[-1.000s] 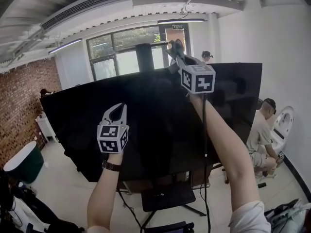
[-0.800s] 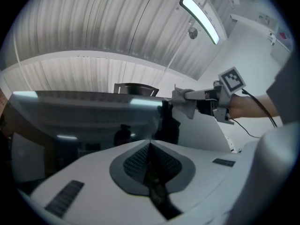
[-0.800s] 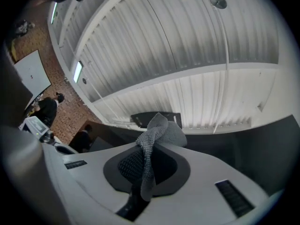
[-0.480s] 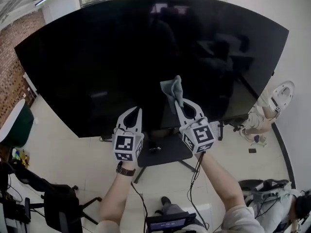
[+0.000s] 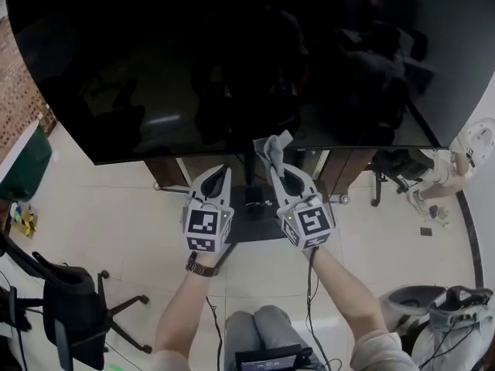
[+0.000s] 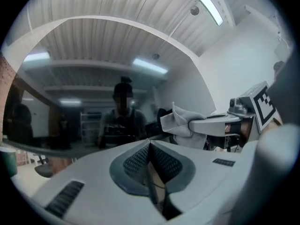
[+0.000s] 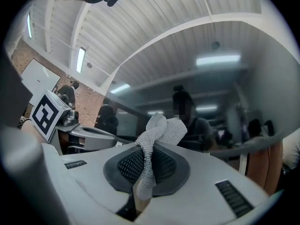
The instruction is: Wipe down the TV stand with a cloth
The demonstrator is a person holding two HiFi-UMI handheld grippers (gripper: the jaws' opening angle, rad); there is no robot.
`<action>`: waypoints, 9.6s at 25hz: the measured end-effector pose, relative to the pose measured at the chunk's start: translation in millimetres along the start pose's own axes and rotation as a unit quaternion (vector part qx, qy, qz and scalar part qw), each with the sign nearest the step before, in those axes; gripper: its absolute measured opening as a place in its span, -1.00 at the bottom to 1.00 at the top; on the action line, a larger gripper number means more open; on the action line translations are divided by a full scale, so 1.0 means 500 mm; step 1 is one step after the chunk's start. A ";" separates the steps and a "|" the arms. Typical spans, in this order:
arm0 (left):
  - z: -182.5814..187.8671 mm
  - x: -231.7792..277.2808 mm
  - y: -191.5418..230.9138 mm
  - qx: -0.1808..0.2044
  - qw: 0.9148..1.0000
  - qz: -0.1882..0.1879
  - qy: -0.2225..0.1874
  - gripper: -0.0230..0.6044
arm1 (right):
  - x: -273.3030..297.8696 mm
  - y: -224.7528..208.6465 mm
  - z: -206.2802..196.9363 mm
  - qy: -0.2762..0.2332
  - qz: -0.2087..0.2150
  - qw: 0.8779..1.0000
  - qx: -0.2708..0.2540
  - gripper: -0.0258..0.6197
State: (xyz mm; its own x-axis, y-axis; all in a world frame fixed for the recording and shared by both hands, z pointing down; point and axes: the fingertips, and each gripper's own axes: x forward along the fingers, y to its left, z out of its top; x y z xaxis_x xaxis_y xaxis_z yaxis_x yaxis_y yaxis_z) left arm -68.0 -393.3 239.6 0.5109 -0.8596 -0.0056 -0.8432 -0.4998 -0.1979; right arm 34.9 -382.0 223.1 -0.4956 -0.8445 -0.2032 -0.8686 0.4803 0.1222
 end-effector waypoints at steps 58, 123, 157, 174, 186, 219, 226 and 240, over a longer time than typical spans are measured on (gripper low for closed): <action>-0.674 -0.140 -0.217 -0.048 0.998 -0.034 -0.031 -0.86 | -0.344 -0.322 -0.794 0.218 -0.160 0.961 0.062 -0.84; -1.086 -0.211 -0.195 -0.097 0.994 0.041 0.041 -0.86 | -0.049 0.164 -1.276 0.167 -0.030 0.985 0.013 -0.85; -1.277 -0.175 -0.210 -0.108 0.985 0.058 0.125 -0.85 | -0.271 -0.028 -1.791 0.358 -0.058 0.928 0.085 -0.85; -1.279 -0.401 -0.056 -0.124 0.968 0.174 0.128 -0.86 | -0.253 0.804 -1.769 0.366 0.318 0.868 0.111 -0.84; -1.299 -0.316 -0.085 -0.132 0.975 0.134 0.118 -0.86 | -0.107 0.279 -1.709 0.303 0.086 0.943 0.110 -0.85; -0.713 -0.254 -0.262 -0.152 0.974 -0.006 0.170 -0.86 | -0.478 0.066 -0.771 0.194 -0.129 0.958 0.169 -0.85; -0.127 -0.333 -0.202 -0.129 0.984 -0.026 0.121 -0.85 | -0.372 0.077 -0.139 0.133 -0.118 0.969 0.170 -0.85; 0.404 -0.646 -0.259 -0.116 0.993 -0.019 0.030 -0.86 | -0.600 0.269 0.440 0.063 -0.110 0.981 0.144 -0.85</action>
State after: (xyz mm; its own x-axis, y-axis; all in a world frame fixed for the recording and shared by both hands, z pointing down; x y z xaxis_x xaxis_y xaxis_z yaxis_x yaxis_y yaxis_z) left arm -90.2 -29.6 69.0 0.5389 -0.8405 0.0564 -0.8424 -0.5378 0.0349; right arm 65.4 -11.8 86.6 -0.3061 -0.9494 -0.0704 -0.9290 0.3140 -0.1956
